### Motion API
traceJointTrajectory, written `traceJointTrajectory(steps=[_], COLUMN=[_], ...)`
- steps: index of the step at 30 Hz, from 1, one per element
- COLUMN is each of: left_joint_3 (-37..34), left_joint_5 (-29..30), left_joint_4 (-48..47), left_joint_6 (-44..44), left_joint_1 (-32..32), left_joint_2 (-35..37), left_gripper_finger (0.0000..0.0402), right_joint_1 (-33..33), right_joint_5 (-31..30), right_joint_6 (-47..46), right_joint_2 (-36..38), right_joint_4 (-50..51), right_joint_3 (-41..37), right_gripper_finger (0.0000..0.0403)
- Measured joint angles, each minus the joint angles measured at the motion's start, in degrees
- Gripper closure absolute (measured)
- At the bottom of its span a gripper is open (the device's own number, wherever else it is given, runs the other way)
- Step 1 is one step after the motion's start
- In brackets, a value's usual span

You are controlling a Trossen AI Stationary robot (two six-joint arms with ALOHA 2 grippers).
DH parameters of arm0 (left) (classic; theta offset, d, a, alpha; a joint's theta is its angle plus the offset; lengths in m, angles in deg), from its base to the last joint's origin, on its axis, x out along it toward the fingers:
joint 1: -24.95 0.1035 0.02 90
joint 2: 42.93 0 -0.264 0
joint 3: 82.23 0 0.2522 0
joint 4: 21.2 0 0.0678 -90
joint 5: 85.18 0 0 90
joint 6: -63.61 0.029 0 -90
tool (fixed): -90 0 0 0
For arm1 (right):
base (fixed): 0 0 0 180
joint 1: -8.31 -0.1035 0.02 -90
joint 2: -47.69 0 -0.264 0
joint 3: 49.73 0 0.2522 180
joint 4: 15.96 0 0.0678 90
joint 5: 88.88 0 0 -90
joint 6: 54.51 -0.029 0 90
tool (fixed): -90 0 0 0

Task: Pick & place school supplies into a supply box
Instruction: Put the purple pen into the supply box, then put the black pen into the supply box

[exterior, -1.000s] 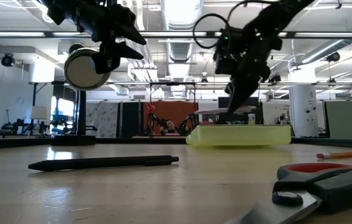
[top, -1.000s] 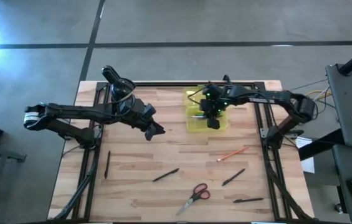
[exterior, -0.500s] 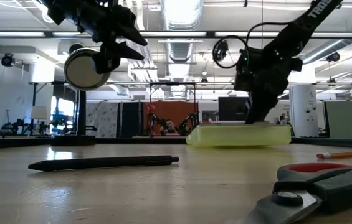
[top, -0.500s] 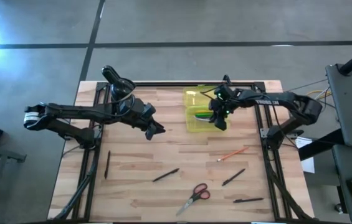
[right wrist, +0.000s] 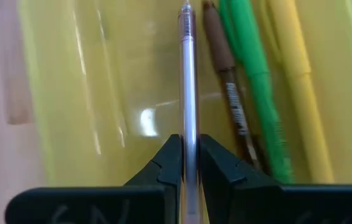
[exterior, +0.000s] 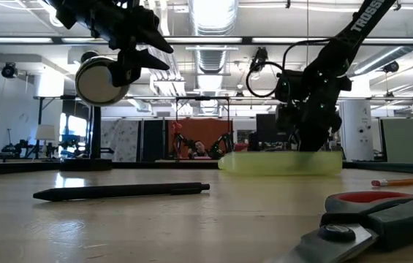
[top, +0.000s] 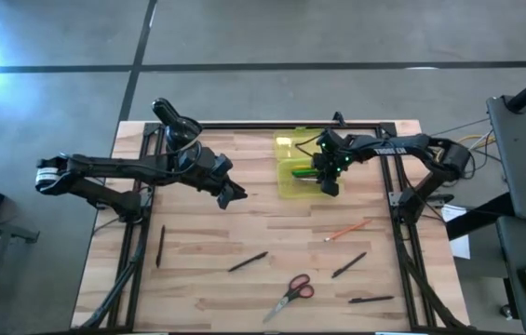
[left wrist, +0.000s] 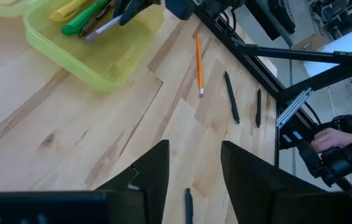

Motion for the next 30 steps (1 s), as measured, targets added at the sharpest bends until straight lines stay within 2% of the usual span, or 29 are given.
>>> traceJointTrajectory(steps=[8, 22, 30], left_joint_3=[0.00, 0.00, 0.00], left_joint_5=[-0.02, -0.02, -0.04], left_joint_4=[0.12, 0.81, 0.81], left_joint_6=[-0.05, -0.05, 1.51], left_joint_1=[0.00, 0.00, 0.00], left_joint_2=[0.00, 0.00, 0.00], left_gripper_finger=[0.0273, 0.0273, 0.0273], right_joint_1=[-0.04, -0.19, -0.43], right_joint_5=[-5.43, -5.51, -4.69], right_joint_6=[1.48, 2.03, -1.45], right_joint_2=[1.23, 3.44, 10.25], right_joint_4=[0.12, 3.03, 6.54], right_joint_3=[0.02, 2.78, 7.98], right_gripper_finger=[0.0348, 0.0285, 0.0278])
